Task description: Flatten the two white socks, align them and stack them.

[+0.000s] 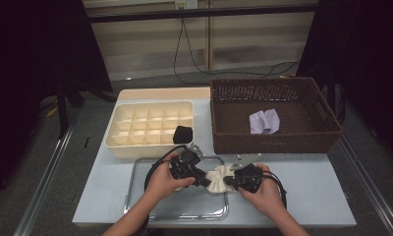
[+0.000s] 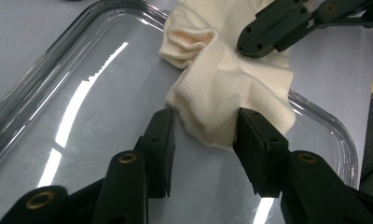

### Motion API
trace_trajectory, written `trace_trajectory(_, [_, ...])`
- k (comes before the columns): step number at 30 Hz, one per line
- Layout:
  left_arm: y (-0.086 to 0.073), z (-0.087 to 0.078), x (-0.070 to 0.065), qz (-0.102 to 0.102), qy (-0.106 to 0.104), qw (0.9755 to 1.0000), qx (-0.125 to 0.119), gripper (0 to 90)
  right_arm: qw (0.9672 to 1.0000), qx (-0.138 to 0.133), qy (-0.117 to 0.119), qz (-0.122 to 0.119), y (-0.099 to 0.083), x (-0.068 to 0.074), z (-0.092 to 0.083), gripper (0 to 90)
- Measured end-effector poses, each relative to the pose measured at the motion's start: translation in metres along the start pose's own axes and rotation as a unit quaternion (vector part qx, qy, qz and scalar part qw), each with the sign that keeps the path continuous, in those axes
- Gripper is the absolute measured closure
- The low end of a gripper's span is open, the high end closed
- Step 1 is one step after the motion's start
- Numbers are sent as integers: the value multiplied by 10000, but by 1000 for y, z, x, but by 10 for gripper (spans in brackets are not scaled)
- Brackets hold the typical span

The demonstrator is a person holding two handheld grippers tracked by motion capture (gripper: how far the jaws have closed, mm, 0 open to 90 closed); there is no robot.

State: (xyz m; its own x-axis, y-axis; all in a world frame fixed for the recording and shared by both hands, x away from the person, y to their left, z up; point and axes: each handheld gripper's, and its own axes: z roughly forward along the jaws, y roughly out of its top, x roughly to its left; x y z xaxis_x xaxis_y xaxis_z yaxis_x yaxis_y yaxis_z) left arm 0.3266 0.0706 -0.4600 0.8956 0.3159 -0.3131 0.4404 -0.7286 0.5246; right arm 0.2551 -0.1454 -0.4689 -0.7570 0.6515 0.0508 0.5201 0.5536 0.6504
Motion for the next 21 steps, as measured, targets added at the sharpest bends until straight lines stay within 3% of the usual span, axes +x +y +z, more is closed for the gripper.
trace_trajectory(4, [1, 2, -1, -58, -13, 10000, -28, 582, 10000, -47, 52, 56, -3, -2, 1, 900])
trace_trajectory(6, [2, 1, 0, 102, -32, 9999, 96, 605, 9999, -66, 49, 112, -4, -3, 1, 900])
trace_trajectory(8, [3, 4, -3, -48, -49, 10000, -6, 645, 9998, -108, 66, 158, -5, -2, 1, 900])
trace_trajectory(9, [3, 3, -1, 137, -35, 9998, 122, 645, 9998, -108, 66, 158, -5, -2, 1, 900])
trace_trajectory(10, [4, 5, -4, -5, -31, 10000, 7, 659, 9998, -112, 52, 140, -5, -2, 1, 900])
trace_trajectory(11, [5, 4, -3, 153, -45, 9998, 150, 677, 9999, -95, 22, 123, -5, -2, 0, 900])
trace_trajectory(13, [6, 6, -4, 109, -61, 9998, 169, 717, 9999, -99, 15, 139, -5, -1, 0, 900])
trace_trajectory(15, [6, 8, -8, -61, -54, 10000, 49, 756, 9999, -113, 0, 124, -5, -1, 1, 900])
trace_trajectory(16, [7, 7, -7, 101, -41, 9998, 191, 770, 9999, -122, -8, 96, -5, -1, 1, 900])
trace_trajectory(17, [6, 9, -10, -144, -42, 9999, 33, 799, 9999, -116, -8, 127, -5, -1, 1, 900])
trace_trajectory(18, [7, 6, -7, 93, -48, 9996, 252, 821, 9998, -128, -2, 140, -6, -1, 1, 900])
trace_trajectory(21, [9, 4, -7, 60, -109, 9995, 299, 846, 9995, -171, 20, 257, -7, -2, 0, 898])
